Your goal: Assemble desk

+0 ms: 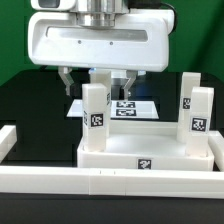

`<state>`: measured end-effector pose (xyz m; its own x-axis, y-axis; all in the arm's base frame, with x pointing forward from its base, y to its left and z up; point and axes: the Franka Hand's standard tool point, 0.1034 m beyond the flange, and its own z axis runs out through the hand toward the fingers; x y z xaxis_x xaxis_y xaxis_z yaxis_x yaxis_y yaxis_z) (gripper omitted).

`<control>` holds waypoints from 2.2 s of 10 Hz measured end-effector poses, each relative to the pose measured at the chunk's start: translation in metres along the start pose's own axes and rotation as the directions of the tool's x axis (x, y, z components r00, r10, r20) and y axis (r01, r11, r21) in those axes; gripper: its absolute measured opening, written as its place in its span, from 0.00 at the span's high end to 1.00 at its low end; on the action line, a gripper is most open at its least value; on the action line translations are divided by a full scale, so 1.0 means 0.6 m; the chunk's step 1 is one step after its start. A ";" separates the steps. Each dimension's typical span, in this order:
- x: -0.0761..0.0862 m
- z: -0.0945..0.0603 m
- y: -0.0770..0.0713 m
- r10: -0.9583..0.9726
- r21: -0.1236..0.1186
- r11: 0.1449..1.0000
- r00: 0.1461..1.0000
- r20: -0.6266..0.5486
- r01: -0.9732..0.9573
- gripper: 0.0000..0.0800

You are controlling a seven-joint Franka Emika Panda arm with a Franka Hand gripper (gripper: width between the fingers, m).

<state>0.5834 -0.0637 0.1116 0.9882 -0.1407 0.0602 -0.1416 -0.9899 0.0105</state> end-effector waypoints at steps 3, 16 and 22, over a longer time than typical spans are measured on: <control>0.000 0.000 0.004 -0.195 -0.007 0.981 0.981 0.003 0.195 0.19; -0.008 0.001 0.013 0.493 0.011 0.869 0.868 0.049 -0.494 0.64; -0.008 0.001 0.016 0.846 0.001 0.530 0.529 0.066 -0.848 0.64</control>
Offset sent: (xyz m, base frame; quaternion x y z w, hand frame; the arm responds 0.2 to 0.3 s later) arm -0.0018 0.0013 0.0021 -0.0036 -0.0052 -0.1776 0.9841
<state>0.5775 -0.0725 0.1111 0.4072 -0.9130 -0.0252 -0.9128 -0.4058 -0.0462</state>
